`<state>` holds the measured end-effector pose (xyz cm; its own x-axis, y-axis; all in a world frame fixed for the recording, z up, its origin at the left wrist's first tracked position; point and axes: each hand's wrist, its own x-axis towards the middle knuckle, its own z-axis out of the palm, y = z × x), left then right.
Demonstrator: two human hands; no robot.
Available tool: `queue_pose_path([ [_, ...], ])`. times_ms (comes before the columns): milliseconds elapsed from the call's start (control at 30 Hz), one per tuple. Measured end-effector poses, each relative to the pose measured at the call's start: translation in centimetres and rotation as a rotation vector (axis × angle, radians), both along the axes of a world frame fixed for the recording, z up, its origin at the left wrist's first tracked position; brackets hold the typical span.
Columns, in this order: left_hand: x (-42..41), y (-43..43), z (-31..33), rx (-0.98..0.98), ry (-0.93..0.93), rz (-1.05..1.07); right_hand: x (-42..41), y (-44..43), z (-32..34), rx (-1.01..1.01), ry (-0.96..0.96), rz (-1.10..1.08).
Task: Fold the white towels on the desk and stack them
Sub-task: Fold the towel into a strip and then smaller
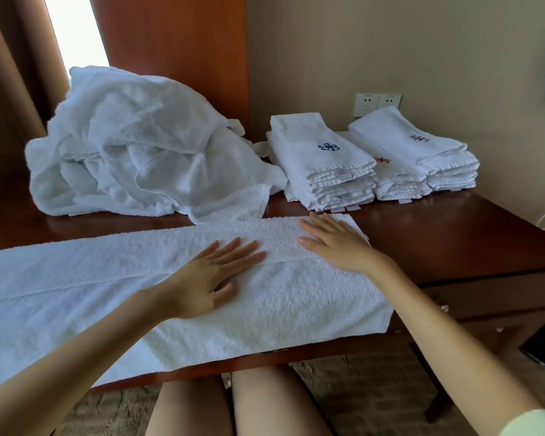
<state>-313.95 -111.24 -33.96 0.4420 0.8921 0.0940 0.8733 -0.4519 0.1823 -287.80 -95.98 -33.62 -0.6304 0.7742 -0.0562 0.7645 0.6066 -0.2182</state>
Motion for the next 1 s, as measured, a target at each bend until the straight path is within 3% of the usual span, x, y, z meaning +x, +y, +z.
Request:
queue_pose_path([
  [167,3.0,-0.4,0.1,-0.001,0.090,0.219,0.0,0.7,0.1,0.003,0.091,0.009],
  [300,8.2,-1.1,-0.2,0.124,0.169,0.182,1.3,-0.9,1.2,-0.241,0.610,0.020],
  [400,11.6,-1.6,-1.4,0.298,0.264,0.007,3.7,-3.1,0.9,0.057,0.612,-0.033],
  [500,13.5,-1.9,-2.8,0.438,0.287,-0.060,6.8,-6.8,-0.8,0.389,0.701,-0.245],
  [600,13.9,-1.6,-3.5,0.496,0.285,-0.046,8.9,-10.7,-2.5,0.540,0.703,-0.491],
  [900,14.5,-1.6,-5.2,0.533,0.338,0.049,9.2,-12.1,-2.4,0.232,0.472,-0.844],
  [1000,14.7,-1.5,-5.2,0.512,0.387,0.050,9.8,-12.9,-3.5,-0.071,0.695,-0.782],
])
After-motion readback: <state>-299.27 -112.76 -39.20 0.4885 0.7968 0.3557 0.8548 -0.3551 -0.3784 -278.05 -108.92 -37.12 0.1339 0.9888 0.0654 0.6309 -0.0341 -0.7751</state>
